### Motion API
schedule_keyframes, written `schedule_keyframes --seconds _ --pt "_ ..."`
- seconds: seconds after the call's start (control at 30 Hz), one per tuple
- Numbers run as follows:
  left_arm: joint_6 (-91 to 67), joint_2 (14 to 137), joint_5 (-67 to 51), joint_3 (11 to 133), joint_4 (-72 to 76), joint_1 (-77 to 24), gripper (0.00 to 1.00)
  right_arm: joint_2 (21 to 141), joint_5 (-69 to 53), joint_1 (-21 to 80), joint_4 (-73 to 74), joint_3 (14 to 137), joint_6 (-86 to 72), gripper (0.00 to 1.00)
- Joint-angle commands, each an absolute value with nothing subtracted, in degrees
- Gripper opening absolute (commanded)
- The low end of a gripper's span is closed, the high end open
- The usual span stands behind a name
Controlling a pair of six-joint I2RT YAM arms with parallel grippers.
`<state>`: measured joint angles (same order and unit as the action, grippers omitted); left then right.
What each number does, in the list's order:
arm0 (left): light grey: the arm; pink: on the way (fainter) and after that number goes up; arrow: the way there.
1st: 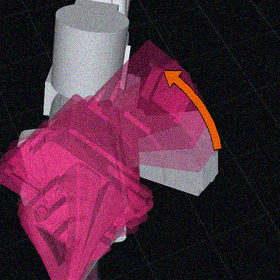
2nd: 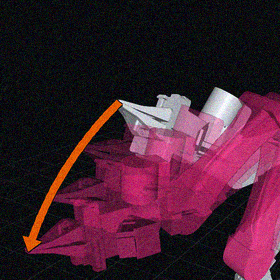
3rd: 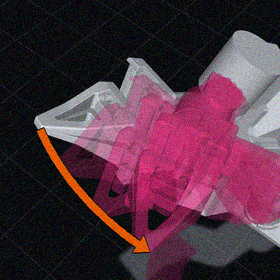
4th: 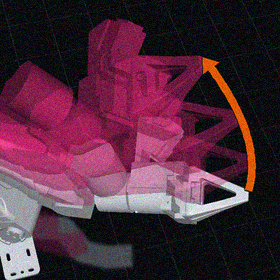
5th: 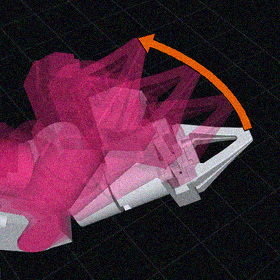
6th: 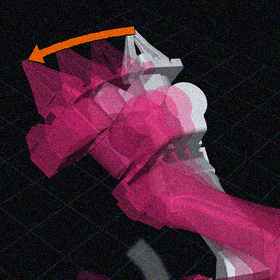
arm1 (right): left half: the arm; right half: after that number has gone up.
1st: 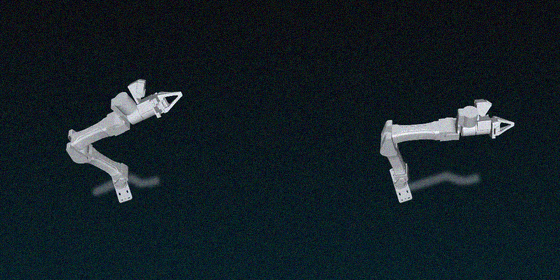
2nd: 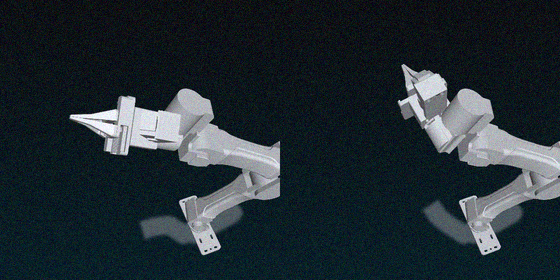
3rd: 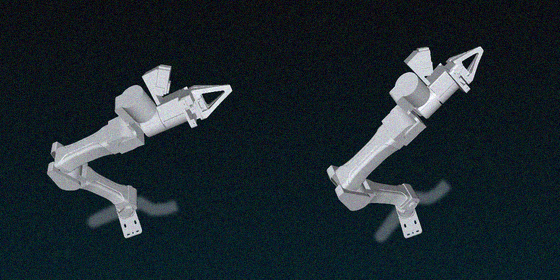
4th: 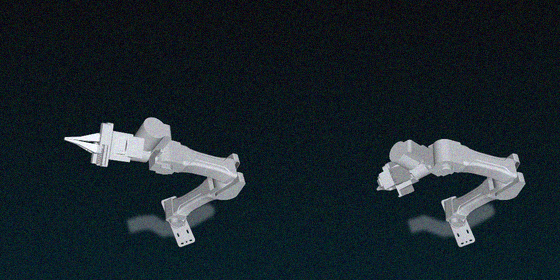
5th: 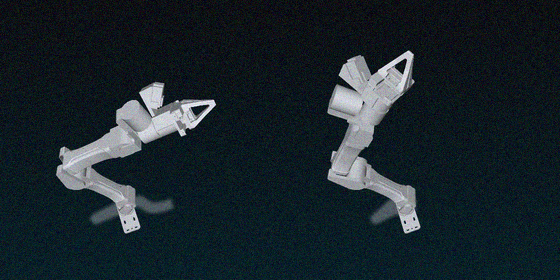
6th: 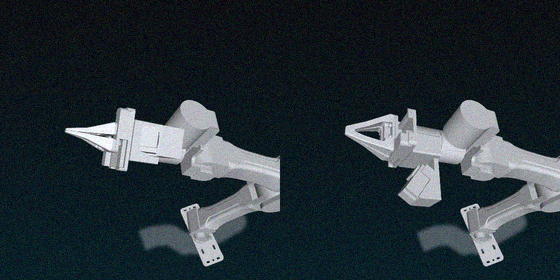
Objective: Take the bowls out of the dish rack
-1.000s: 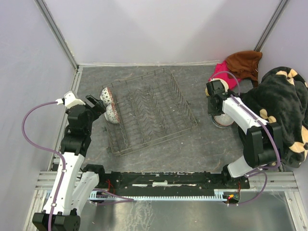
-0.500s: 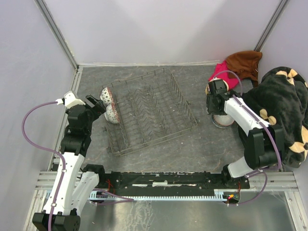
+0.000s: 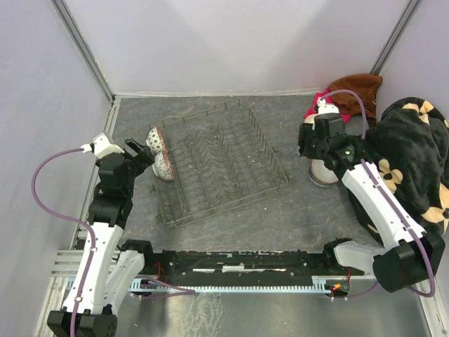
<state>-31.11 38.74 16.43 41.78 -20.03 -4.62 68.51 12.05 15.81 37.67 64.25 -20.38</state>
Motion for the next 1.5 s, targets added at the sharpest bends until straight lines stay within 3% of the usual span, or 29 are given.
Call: schedule_keyframes --seconds 0.0,0.43,0.83,1.47 --pt "-32.5 38.2 17.1 42.0 -18.3 -4.7 0.9 68.9 7.3 22.9 29.0 68.1 -21.7 0.69" --pt "-32.3 37.7 16.7 42.6 -19.1 -4.6 0.9 91.6 -6.2 40.8 6.9 78.3 -27.6 0.68" --pt "-31.6 37.1 17.2 42.9 -19.9 -4.7 0.9 111.6 -14.9 47.3 -9.6 88.5 -36.2 0.67" --pt "-31.6 35.9 16.8 42.2 -20.5 -4.6 0.9 127.8 -19.4 52.9 -12.6 101.8 -41.4 0.64"
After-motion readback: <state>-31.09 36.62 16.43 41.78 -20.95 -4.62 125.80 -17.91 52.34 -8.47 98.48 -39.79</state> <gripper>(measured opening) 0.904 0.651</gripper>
